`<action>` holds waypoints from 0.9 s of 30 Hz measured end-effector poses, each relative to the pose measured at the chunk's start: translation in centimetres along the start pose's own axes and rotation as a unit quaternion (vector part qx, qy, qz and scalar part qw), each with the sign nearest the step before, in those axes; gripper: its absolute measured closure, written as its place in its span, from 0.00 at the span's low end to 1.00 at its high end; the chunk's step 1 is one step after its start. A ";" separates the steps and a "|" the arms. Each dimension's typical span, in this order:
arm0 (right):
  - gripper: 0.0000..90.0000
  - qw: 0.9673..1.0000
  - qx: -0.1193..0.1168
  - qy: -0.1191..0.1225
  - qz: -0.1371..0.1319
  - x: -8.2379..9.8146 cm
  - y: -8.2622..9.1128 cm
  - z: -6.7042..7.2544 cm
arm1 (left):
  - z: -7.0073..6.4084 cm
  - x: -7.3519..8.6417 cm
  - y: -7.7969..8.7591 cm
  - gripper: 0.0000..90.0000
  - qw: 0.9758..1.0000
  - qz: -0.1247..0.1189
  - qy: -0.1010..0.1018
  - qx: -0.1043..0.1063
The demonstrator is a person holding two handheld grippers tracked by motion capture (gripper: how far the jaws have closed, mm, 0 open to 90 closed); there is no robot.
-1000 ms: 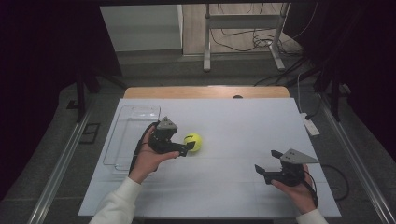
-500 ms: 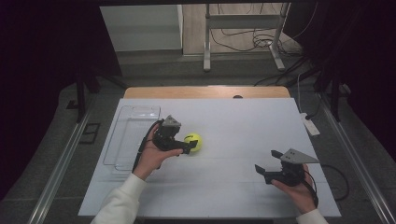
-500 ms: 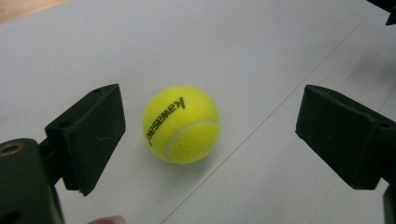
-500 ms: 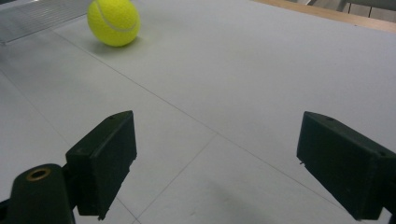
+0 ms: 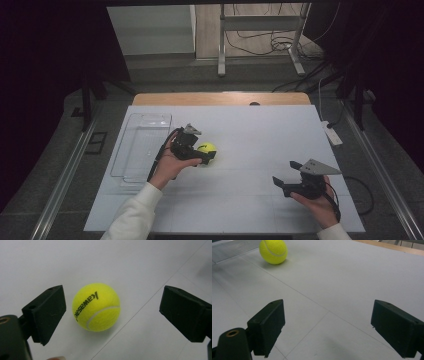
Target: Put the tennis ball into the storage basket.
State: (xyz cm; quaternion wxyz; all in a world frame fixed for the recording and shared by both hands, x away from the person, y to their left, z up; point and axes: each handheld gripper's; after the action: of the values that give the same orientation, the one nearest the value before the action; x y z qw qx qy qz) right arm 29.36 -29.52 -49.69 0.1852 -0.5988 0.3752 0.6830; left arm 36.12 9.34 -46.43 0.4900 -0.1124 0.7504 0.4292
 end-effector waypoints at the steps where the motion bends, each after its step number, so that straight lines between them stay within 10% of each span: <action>1: 0.13 1.000 0.000 -0.001 0.000 0.0 0.0 0.0 | 0.0 0.0 -0.2 0.08 1.000 0.004 0.001 0.000; 27: 0.13 1.000 -0.001 -0.003 0.006 0.2 -0.1 -0.2 | 0.9 1.0 -3.8 0.07 0.997 0.072 0.004 -0.016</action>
State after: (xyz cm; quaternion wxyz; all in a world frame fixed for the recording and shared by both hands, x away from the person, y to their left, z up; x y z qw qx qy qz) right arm 29.52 -29.58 -49.96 0.1815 -0.5947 0.3776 0.6861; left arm 38.47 7.93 -49.43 0.4534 -0.0676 0.7514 0.4746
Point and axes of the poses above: each handheld gripper's, and its own axes: y roughly backward along the jaws, x roughly out of its underside, z roughly to its left, and after that the axes turned 13 degrees about -z, right-handed
